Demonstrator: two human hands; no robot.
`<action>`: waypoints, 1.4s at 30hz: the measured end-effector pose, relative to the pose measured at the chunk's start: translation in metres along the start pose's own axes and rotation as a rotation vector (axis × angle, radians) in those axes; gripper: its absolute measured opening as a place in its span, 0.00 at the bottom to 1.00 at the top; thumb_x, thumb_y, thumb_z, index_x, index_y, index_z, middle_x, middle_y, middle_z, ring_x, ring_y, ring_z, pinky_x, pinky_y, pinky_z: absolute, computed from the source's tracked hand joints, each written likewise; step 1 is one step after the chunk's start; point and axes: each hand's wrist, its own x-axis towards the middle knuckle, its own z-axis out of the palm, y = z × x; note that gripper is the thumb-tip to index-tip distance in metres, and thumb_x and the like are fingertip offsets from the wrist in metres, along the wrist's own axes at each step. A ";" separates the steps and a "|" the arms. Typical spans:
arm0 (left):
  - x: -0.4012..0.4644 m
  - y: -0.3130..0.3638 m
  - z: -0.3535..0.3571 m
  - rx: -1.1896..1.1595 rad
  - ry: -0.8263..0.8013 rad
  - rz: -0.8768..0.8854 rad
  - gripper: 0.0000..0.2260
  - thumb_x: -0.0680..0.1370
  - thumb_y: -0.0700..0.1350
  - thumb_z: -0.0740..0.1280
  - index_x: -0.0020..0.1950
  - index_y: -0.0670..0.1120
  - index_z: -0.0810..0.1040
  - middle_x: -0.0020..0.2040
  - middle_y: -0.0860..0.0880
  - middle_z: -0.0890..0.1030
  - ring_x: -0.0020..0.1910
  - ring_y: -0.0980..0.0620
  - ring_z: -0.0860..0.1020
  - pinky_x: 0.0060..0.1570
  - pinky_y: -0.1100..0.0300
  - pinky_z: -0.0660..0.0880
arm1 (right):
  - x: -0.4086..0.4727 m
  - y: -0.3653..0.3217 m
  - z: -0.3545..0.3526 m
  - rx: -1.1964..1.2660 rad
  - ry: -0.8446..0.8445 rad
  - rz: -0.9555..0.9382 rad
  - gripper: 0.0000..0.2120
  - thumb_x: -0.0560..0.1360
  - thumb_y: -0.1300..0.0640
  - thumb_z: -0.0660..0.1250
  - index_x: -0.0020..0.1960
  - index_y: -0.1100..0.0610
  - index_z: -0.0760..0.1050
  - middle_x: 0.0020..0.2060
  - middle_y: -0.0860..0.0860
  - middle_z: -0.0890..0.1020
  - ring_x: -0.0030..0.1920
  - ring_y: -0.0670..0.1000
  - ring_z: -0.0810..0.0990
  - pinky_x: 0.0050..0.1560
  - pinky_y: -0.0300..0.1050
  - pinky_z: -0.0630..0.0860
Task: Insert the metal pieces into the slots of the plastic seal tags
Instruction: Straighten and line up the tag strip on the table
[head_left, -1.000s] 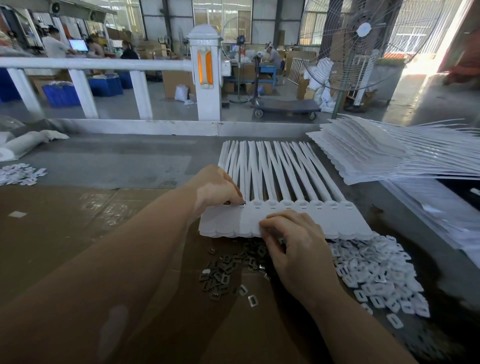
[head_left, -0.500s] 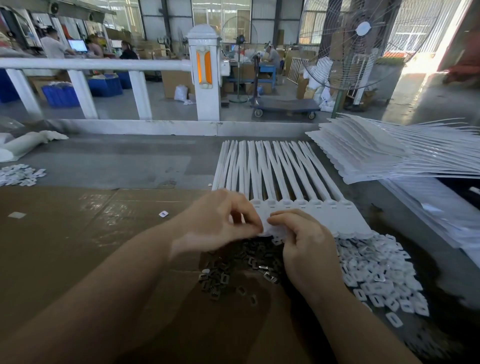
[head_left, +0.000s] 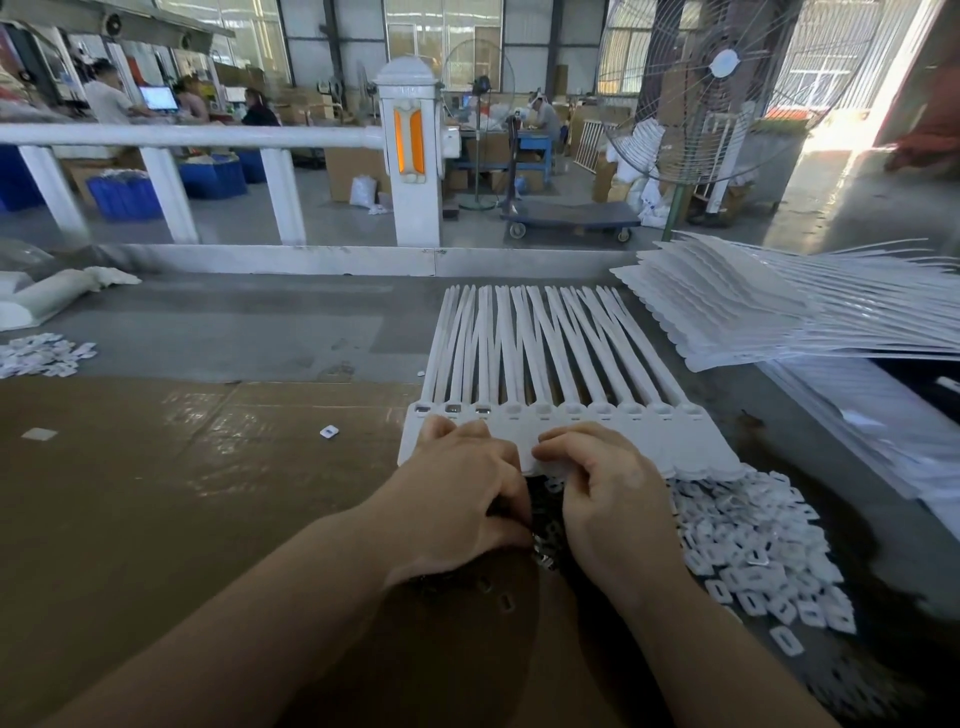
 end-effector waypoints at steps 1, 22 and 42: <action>0.000 0.000 0.000 0.000 -0.002 -0.003 0.09 0.74 0.60 0.64 0.50 0.60 0.81 0.45 0.63 0.69 0.49 0.62 0.61 0.46 0.60 0.49 | 0.000 0.000 0.000 0.000 0.005 -0.007 0.11 0.69 0.70 0.62 0.43 0.61 0.81 0.41 0.51 0.82 0.45 0.50 0.78 0.50 0.42 0.73; -0.002 0.002 0.007 -0.116 0.073 -0.008 0.04 0.74 0.56 0.67 0.46 0.60 0.79 0.42 0.64 0.72 0.49 0.62 0.64 0.53 0.62 0.54 | 0.000 0.000 -0.002 -0.021 -0.004 -0.026 0.10 0.69 0.72 0.65 0.43 0.61 0.81 0.41 0.51 0.82 0.45 0.48 0.78 0.51 0.41 0.74; 0.055 -0.038 -0.030 -0.613 0.176 -0.386 0.06 0.76 0.44 0.69 0.39 0.51 0.80 0.37 0.59 0.78 0.36 0.63 0.75 0.32 0.73 0.67 | -0.001 0.000 0.002 -0.004 -0.001 -0.032 0.08 0.69 0.71 0.67 0.41 0.60 0.81 0.40 0.50 0.82 0.44 0.49 0.78 0.50 0.44 0.75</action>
